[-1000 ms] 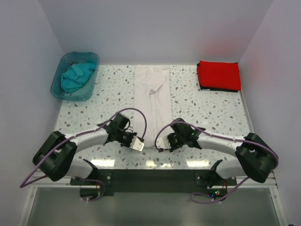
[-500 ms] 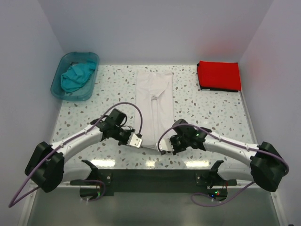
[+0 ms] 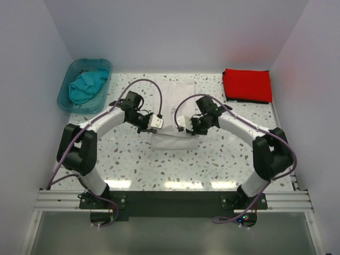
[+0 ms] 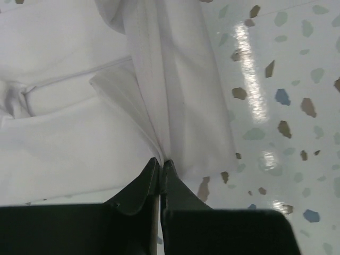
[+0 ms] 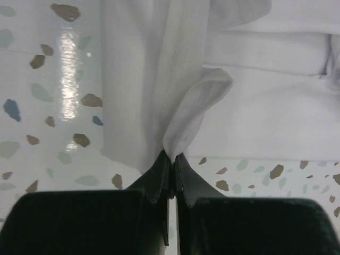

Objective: Fold and stack the t-shirts
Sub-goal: Fold the tshirt

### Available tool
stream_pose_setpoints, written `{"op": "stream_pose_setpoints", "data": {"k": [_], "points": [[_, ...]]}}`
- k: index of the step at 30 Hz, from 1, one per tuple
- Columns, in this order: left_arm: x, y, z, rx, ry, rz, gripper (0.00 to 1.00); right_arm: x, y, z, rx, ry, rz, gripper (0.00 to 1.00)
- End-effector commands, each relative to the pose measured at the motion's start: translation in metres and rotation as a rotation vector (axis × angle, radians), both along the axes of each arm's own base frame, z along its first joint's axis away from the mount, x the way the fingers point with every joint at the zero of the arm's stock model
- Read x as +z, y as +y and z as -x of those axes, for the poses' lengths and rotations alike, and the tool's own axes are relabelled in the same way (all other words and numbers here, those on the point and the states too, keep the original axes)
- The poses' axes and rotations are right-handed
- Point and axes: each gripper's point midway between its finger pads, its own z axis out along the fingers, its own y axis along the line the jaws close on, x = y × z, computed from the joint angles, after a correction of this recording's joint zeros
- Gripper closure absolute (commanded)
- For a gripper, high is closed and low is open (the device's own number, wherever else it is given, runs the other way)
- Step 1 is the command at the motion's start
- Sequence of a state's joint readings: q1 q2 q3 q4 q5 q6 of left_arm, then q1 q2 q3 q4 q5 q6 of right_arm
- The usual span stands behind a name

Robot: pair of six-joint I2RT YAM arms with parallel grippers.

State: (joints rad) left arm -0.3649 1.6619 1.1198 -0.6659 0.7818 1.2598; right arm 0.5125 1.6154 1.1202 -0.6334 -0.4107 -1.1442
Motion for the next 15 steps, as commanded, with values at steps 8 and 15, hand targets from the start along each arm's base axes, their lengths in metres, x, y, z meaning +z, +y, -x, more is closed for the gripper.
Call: {"op": "stream_pose_setpoints", "data": {"k": [8, 15], "points": [[0.002, 0.0, -0.083, -0.026, -0.057, 0.033, 1.0, 0.007, 0.003, -0.066, 0.064, -0.009, 0.0, 1.0], [0.003, -0.002, -0.126, -0.014, -0.112, 0.041, 1.0, 0.008, 0.006, -0.114, 0.042, -0.026, -0.006, 1.0]]}}
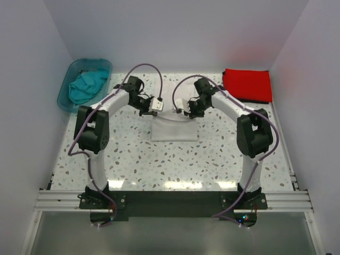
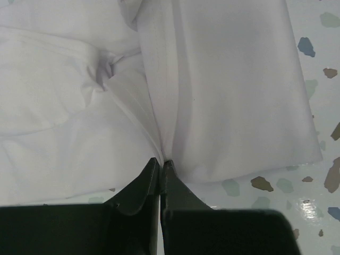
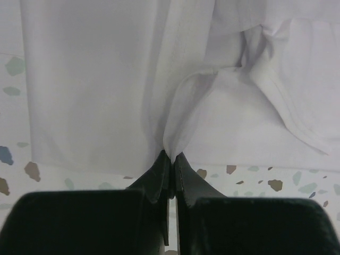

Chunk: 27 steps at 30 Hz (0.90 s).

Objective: Fold and stack the t-shirts
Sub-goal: Fold the tshirt

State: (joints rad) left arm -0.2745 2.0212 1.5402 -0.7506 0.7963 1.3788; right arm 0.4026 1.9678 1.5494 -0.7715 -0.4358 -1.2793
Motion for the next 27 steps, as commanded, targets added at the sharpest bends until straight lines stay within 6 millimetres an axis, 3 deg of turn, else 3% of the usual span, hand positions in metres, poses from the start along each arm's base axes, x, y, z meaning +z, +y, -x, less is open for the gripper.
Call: {"op": "stream_pose_setpoints", "data": {"k": [1, 9, 13, 14, 16, 17, 19, 22, 25, 26, 27], "points": [[0.011, -0.004, -0.021, -0.021, -0.056, 0.034, 1.0, 0.009, 0.004, -0.019, 0.026, -0.014, -0.025, 1.0], [-0.006, -0.003, -0.056, 0.019, -0.088, 0.015, 1.0, -0.006, -0.001, -0.048, 0.02, -0.017, -0.008, 1.0], [-0.017, 0.0, -0.069, 0.072, -0.09, -0.006, 1.0, -0.014, -0.002, -0.058, 0.007, -0.038, 0.001, 0.92], [-0.02, 0.001, -0.071, 0.082, -0.092, -0.011, 0.99, -0.014, -0.002, -0.062, -0.005, -0.052, 0.005, 0.89], [-0.019, 0.003, -0.08, 0.119, -0.109, -0.014, 0.87, -0.009, 0.0, -0.073, -0.049, -0.086, -0.014, 0.83], [-0.017, 0.002, -0.087, 0.138, -0.131, -0.009, 0.8, -0.003, 0.001, -0.082, -0.082, -0.117, -0.024, 0.72], [-0.011, 0.006, -0.097, 0.207, -0.134, -0.012, 0.73, 0.004, -0.001, -0.092, -0.12, -0.157, -0.032, 0.67], [0.007, 0.016, -0.111, 0.3, -0.169, 0.002, 0.61, 0.034, -0.003, -0.115, -0.206, -0.262, -0.078, 0.48], [0.034, 0.029, -0.124, 0.446, -0.202, 0.067, 0.47, 0.073, -0.013, -0.126, -0.284, -0.316, -0.125, 0.44], [0.04, 0.031, -0.122, 0.451, -0.212, 0.07, 0.46, 0.071, -0.014, -0.124, -0.288, -0.304, -0.122, 0.44], [0.046, 0.031, -0.117, 0.456, -0.205, 0.082, 0.46, 0.085, -0.017, -0.12, -0.295, -0.315, -0.136, 0.44]]}}
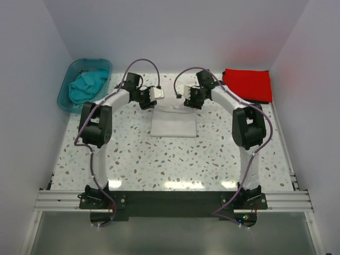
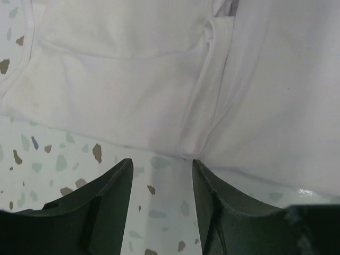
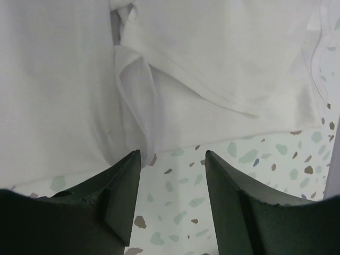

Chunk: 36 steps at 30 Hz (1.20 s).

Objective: Fold and stack the t-shirts
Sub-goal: Fold the tshirt

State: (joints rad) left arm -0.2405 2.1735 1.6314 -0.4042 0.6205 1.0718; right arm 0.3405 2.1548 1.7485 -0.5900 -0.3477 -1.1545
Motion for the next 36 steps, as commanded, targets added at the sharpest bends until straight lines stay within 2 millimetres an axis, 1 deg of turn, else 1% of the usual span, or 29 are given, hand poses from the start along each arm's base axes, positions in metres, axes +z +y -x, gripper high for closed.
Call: {"op": "stream_pose_setpoints", "data": {"k": [1, 2, 3, 4, 5, 6, 8, 9, 10, 11, 12, 13, 14, 15, 16, 18, 19, 20, 22, 24, 26, 27, 30, 32, 35, 36], "points": [[0.086, 0.015, -0.015, 0.131, -0.152, 0.101, 0.46, 0.092, -0.009, -0.017, -0.083, -0.164, -0.103, 0.45], [0.077, 0.018, -0.004, 0.136, -0.129, 0.099, 0.46, 0.092, -0.014, -0.004, -0.08, -0.12, -0.1, 0.46], [0.08, 0.018, 0.002, 0.144, -0.123, 0.111, 0.46, 0.096, -0.016, 0.009, -0.075, -0.102, -0.108, 0.47], [0.08, 0.018, 0.018, 0.135, -0.108, 0.119, 0.46, 0.096, -0.014, 0.022, -0.054, -0.069, -0.124, 0.48], [0.076, 0.018, 0.031, 0.123, -0.069, 0.119, 0.45, 0.08, -0.017, 0.044, -0.041, 0.002, -0.106, 0.52], [0.074, 0.016, 0.042, 0.086, -0.055, 0.12, 0.45, 0.088, -0.015, 0.056, -0.037, 0.006, -0.125, 0.53], [0.063, 0.014, 0.069, 0.065, 0.015, 0.127, 0.46, 0.077, -0.013, 0.083, -0.003, 0.071, -0.125, 0.59], [0.06, 0.011, 0.082, 0.008, 0.03, 0.124, 0.46, 0.061, -0.011, 0.103, 0.009, 0.117, -0.112, 0.6], [0.052, 0.007, 0.096, -0.021, 0.063, 0.115, 0.46, 0.063, -0.009, 0.114, 0.023, 0.115, -0.115, 0.61], [0.047, 0.006, 0.107, -0.037, 0.091, 0.11, 0.46, 0.06, -0.005, 0.122, 0.038, 0.119, -0.113, 0.62], [0.043, 0.004, 0.114, -0.056, 0.096, 0.107, 0.46, 0.046, 0.001, 0.139, 0.057, 0.155, -0.102, 0.62], [0.035, 0.0, 0.128, -0.081, 0.117, 0.099, 0.46, 0.042, 0.004, 0.145, 0.064, 0.16, -0.097, 0.62], [0.033, -0.002, 0.133, -0.099, 0.112, 0.094, 0.46, 0.032, 0.011, 0.154, 0.075, 0.168, -0.082, 0.61], [0.031, -0.004, 0.138, -0.122, 0.098, 0.085, 0.46, 0.027, 0.014, 0.156, 0.073, 0.167, -0.077, 0.6], [0.023, -0.008, 0.149, -0.139, 0.106, 0.072, 0.46, 0.022, 0.017, 0.158, 0.074, 0.172, -0.074, 0.6], [0.018, -0.014, 0.156, -0.18, 0.081, 0.049, 0.45, 0.011, 0.026, 0.16, 0.074, 0.17, -0.07, 0.6], [0.012, -0.014, 0.161, -0.189, 0.09, 0.039, 0.45, 0.007, 0.027, 0.16, 0.075, 0.172, -0.066, 0.58], [0.009, -0.015, 0.161, -0.194, 0.085, 0.035, 0.45, -0.001, 0.03, 0.161, 0.079, 0.179, -0.059, 0.58], [0.0, -0.015, 0.164, -0.206, 0.094, 0.013, 0.44, -0.008, 0.031, 0.161, 0.079, 0.174, -0.044, 0.56], [-0.005, -0.014, 0.163, -0.218, 0.09, 0.004, 0.44, -0.021, 0.029, 0.16, 0.08, 0.18, -0.026, 0.55], [-0.011, -0.013, 0.165, -0.237, 0.085, -0.012, 0.44, -0.029, 0.029, 0.157, 0.091, 0.172, -0.01, 0.55], [-0.015, -0.012, 0.166, -0.239, 0.091, -0.023, 0.45, -0.038, 0.027, 0.157, 0.089, 0.184, 0.009, 0.55], [-0.023, -0.008, 0.167, -0.25, 0.099, -0.05, 0.47, -0.051, 0.023, 0.159, 0.106, 0.19, 0.037, 0.56], [-0.029, -0.005, 0.172, -0.266, 0.11, -0.068, 0.48, -0.057, 0.02, 0.163, 0.118, 0.195, 0.05, 0.56], [-0.034, -0.002, 0.179, -0.275, 0.123, -0.077, 0.49, -0.061, 0.016, 0.169, 0.121, 0.2, 0.061, 0.56], [-0.036, -0.002, 0.18, -0.284, 0.12, -0.087, 0.51, -0.063, 0.014, 0.172, 0.121, 0.202, 0.068, 0.57]]}}
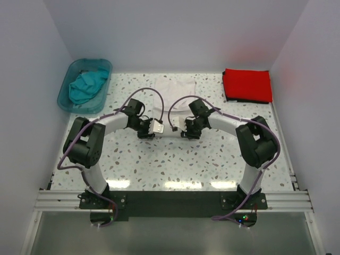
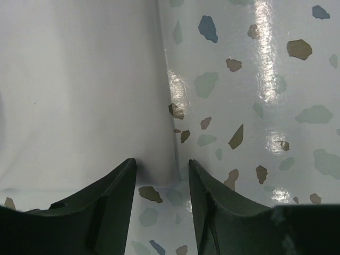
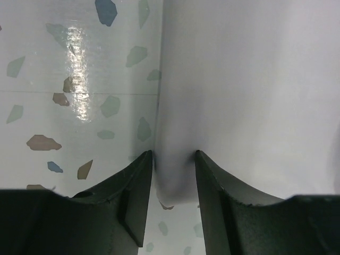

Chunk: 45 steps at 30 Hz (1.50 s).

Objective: Fold and stack the t-shirts
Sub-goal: Fold the tshirt

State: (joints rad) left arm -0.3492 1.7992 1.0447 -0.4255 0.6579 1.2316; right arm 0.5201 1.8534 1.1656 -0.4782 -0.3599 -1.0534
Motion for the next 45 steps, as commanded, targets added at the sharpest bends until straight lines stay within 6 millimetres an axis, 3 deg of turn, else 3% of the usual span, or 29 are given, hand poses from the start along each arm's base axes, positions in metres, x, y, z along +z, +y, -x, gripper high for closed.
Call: {"op": "stream_pose_setpoints", "data": {"k": [1, 4, 7, 8, 11, 16, 19, 23, 26, 29, 32, 33, 34, 36, 37, 39, 40, 42, 45], "points": [[-0.009, 0.003, 0.007, -0.05, -0.006, -0.024, 0.54, -0.013, -0.007, 0.008, 0.022, -0.009, 0.03, 0.58], [-0.014, 0.006, 0.008, -0.059, 0.004, -0.049, 0.63, -0.016, -0.01, 0.007, 0.018, -0.023, 0.047, 0.64], [-0.022, 0.01, 0.008, -0.058, 0.023, -0.076, 0.76, -0.017, -0.011, 0.004, 0.016, -0.036, 0.056, 0.76], [-0.021, 0.009, 0.007, -0.057, 0.02, -0.076, 0.86, -0.016, -0.011, 0.003, 0.012, -0.039, 0.057, 0.85], [-0.003, 0.004, -0.003, -0.009, 0.041, -0.024, 1.0, -0.004, -0.008, 0.0, -0.007, -0.04, 0.04, 1.0], [0.066, 0.001, -0.042, 0.076, -0.011, 0.089, 1.0, 0.058, -0.007, -0.025, -0.06, -0.084, -0.042, 1.0], [0.093, 0.0, -0.056, 0.096, -0.057, 0.112, 1.0, 0.089, -0.01, -0.041, -0.073, -0.109, -0.075, 1.0], [0.108, -0.001, -0.059, 0.098, -0.079, 0.124, 1.0, 0.116, -0.017, -0.056, -0.073, -0.146, -0.089, 1.0], [0.115, 0.0, -0.056, 0.126, -0.068, 0.134, 1.0, 0.126, -0.019, -0.056, -0.063, -0.145, -0.085, 1.0], [0.121, -0.002, -0.037, 0.114, -0.037, 0.141, 1.0, 0.13, -0.022, -0.04, -0.043, -0.121, -0.087, 1.0], [0.127, -0.004, -0.003, 0.075, -0.01, 0.137, 1.0, 0.129, -0.023, -0.002, -0.004, -0.061, -0.083, 1.0], [0.129, -0.004, 0.008, 0.057, 0.001, 0.134, 1.0, 0.121, -0.027, 0.019, 0.006, -0.01, -0.063, 1.0], [0.139, -0.007, 0.025, 0.032, 0.009, 0.153, 1.0, 0.132, -0.028, 0.031, 0.014, -0.02, -0.076, 1.0], [0.144, -0.005, 0.057, 0.006, 0.084, 0.149, 1.0, 0.135, -0.03, 0.066, 0.039, 0.046, -0.08, 1.0], [0.155, -0.008, 0.074, -0.028, 0.084, 0.165, 1.0, 0.15, -0.03, 0.079, 0.048, 0.026, -0.103, 1.0], [0.165, -0.005, 0.092, -0.015, 0.115, 0.165, 1.0, 0.162, -0.031, 0.101, 0.054, 0.06, -0.115, 1.0], [0.179, -0.004, 0.095, -0.01, 0.087, 0.184, 1.0, 0.174, -0.033, 0.106, 0.049, 0.047, -0.133, 1.0], [0.19, -0.001, 0.103, -0.003, 0.101, 0.185, 1.0, 0.187, -0.036, 0.109, 0.042, 0.051, -0.126, 1.0], [0.2, -0.003, 0.099, 0.016, 0.113, 0.191, 1.0, 0.184, -0.042, 0.105, 0.044, 0.075, -0.089, 1.0]]}}
